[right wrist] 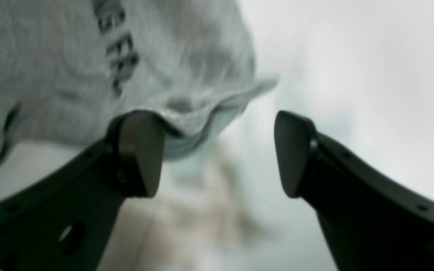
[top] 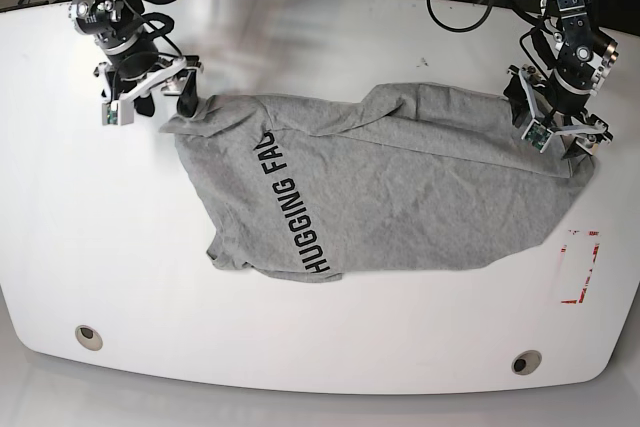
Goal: Layout the t-shirt on the table in an organized manner, then fold the t-shirt properly
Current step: 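Lower the shirt onto the table and open both grippers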
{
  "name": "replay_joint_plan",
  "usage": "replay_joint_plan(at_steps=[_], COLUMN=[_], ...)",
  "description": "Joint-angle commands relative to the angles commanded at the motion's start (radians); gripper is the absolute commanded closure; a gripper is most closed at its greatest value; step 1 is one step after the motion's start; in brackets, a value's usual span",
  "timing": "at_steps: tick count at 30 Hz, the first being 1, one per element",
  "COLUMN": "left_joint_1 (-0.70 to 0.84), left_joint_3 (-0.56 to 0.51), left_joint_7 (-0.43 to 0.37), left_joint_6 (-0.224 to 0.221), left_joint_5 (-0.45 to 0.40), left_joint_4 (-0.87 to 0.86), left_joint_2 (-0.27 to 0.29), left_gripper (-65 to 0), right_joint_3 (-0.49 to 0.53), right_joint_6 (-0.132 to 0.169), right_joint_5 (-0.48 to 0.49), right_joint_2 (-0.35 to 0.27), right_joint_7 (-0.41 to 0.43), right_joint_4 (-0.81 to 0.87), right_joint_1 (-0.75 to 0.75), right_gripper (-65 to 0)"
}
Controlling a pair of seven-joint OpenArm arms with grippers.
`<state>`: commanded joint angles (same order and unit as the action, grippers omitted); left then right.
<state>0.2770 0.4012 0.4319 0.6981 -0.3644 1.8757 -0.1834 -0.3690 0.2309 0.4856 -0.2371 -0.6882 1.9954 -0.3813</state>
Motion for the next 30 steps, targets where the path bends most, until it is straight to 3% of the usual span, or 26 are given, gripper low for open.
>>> replay_joint_plan(at_steps=[9,15,19,30], left_joint_1=[-0.037,-0.038,-0.038,-0.074], left_joint_3=[-0.008,-0.008,-0.008,-0.005], left_joint_7=[0.0,0.0,0.0,0.003], left_joint_6=[0.0,0.0,0.0,0.0], left_joint_5=[-0.005,-0.006,-0.006,-0.006], left_joint_4=[-0.002,-0.002,-0.005,-0.009], left_joint_2=[0.043,0.043,0.043,0.043], left_gripper=[-51.8,-51.8,-51.8,-51.8], right_joint_3=[-0.014,-0.028,-0.034,-0.034], right_joint_6=[0.005,0.008,0.02,0.032], right_joint_5=[-0.242,-0.315,-0.282,-0.026], right_joint_2=[-0.035,-0.068,-0.074,-0.051], right_joint_7=[-0.005,-0.066,-0.066,-0.066], right_joint_4=[-0.029,-0.006,-0.009,-0.147], right_joint_1=[0.121,0.146,0.147,0.183], right_gripper=[-44.2,-44.2,-44.2,-44.2])
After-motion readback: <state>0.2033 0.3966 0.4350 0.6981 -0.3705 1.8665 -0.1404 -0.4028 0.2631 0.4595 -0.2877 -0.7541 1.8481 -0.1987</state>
